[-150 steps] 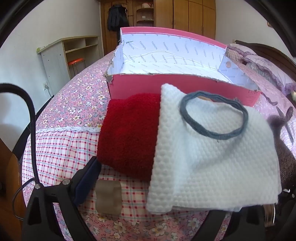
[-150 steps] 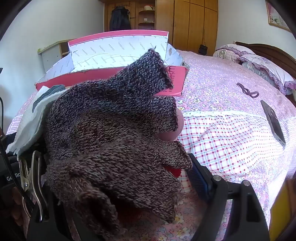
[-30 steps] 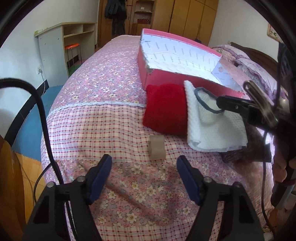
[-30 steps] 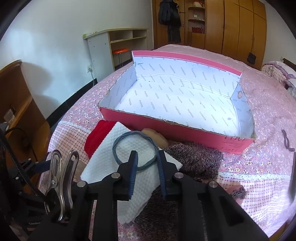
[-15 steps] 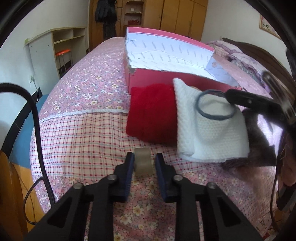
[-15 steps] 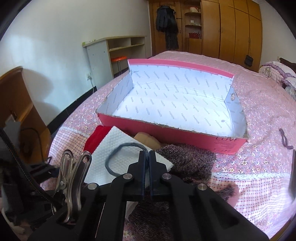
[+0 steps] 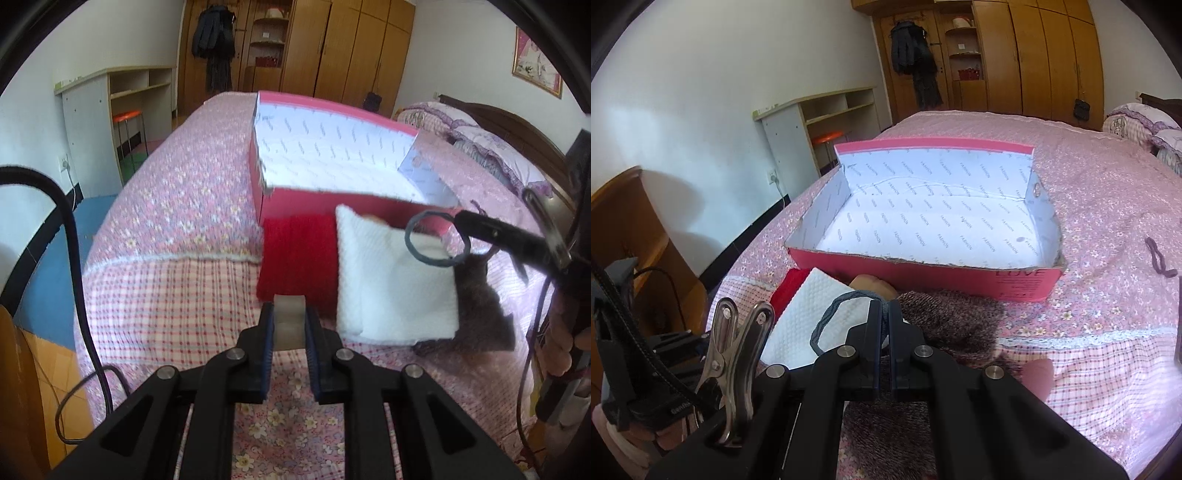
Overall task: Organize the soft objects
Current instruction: 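Carry the block and hair tie over the pink box and lower them inside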
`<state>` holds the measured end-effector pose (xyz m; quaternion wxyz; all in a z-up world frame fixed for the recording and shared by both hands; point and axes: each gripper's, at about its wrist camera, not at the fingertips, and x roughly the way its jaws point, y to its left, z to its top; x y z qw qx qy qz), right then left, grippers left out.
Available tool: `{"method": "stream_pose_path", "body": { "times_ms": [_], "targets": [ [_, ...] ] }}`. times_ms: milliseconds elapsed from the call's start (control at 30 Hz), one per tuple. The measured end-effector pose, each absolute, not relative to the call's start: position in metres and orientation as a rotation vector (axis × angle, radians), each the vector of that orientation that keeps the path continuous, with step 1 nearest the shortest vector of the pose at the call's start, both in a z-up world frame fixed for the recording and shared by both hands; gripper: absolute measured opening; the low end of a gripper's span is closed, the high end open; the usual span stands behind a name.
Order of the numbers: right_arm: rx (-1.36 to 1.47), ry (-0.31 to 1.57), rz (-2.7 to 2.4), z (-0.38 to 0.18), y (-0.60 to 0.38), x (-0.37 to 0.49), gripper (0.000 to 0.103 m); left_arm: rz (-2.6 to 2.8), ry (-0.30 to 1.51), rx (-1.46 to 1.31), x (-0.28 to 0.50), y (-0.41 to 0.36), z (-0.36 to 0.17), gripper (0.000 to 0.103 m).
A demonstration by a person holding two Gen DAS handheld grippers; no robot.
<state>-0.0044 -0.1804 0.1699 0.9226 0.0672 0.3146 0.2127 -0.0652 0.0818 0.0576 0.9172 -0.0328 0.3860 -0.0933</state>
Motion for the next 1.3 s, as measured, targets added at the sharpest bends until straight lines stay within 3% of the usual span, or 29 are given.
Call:
{"method": "stream_pose_path", "body": {
  "times_ms": [667,1300],
  "targets": [
    [0.036,0.524,0.382,0.228,-0.193,-0.017,0.004,-0.239,0.698,-0.025,-0.037,0.067,0.129,0.016],
    [0.034,0.556,0.332,0.227,-0.208,0.023,0.004,-0.264,0.681,-0.038,0.008,0.048,0.151,0.016]
  ]
}}
